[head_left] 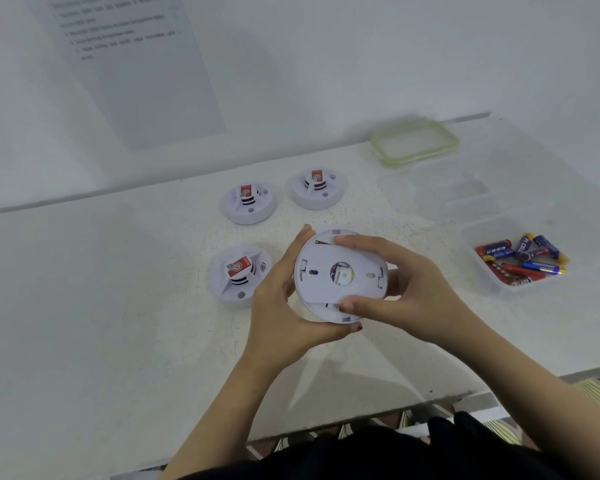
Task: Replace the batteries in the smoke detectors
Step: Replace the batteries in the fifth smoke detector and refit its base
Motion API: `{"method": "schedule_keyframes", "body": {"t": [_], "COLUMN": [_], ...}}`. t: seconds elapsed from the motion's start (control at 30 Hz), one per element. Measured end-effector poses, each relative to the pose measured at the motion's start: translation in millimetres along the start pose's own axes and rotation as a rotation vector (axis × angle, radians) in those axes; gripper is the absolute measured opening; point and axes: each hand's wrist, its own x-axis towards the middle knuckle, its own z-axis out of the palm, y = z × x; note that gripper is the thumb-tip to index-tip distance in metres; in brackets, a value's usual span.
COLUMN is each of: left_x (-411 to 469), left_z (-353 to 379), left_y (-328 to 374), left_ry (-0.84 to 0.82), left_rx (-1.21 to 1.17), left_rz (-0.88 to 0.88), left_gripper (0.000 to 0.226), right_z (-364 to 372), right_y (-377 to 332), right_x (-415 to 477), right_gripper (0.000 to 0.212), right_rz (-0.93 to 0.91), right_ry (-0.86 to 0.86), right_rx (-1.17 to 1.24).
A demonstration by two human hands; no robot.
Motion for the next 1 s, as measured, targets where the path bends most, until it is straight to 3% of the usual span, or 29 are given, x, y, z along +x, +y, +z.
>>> {"method": "schedule_keyframes", "body": {"t": [0.2, 0.47, 1.0], "left_x": [3.2, 1.3, -0.1], "left_z": [0.5, 3.1, 12.9], "left_y": [9.6, 18.6, 15.0], "left_ry": [0.031, 0.095, 0.116], "left_rx": [0.032, 0.065, 0.013], "left_rz": [0.052, 0.094, 0.105], "left_gripper": [0.094, 0.089, 0.085], "right_z": [7.4, 9.3, 27.0], "right_y": [1.6, -0.5, -5.1], "right_x": [-1.3, -3.9, -13.0], "right_gripper": [0.057, 0.058, 0.057], "right_rz": [-0.164, -0.26, -0.199], "right_ry": [0.135, 0.159, 0.381], "right_rx": [-0.19, -0.276, -0.338]}}
